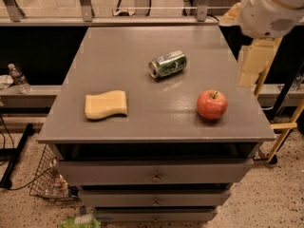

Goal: Pick green can

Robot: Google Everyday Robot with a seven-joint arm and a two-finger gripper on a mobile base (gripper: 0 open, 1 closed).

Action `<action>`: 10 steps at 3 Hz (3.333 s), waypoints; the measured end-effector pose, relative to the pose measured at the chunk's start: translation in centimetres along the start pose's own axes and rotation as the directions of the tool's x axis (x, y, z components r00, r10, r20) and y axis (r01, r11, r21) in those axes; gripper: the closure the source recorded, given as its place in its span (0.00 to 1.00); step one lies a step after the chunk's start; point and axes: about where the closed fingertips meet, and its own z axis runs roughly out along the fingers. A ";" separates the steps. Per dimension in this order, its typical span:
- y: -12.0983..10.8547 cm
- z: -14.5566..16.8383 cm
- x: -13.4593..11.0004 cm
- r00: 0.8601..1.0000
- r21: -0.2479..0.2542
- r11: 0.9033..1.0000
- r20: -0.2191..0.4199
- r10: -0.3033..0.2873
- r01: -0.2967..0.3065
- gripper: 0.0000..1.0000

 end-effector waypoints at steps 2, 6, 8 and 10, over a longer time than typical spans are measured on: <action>-6.7 4.0 -5.1 0.961 0.022 0.961 -0.003 -0.277 0.277 0.00; -11.8 14.1 -7.8 0.932 -0.081 0.940 -0.130 -0.339 0.331 0.00; -12.5 17.0 -7.8 0.925 -0.145 0.927 -0.114 -0.362 0.344 0.00; -13.4 20.9 -7.3 0.932 -0.217 0.916 -0.059 -0.358 0.338 0.18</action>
Offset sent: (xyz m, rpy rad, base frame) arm 0.1112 0.0867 -0.0176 -0.1744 -0.0867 0.3666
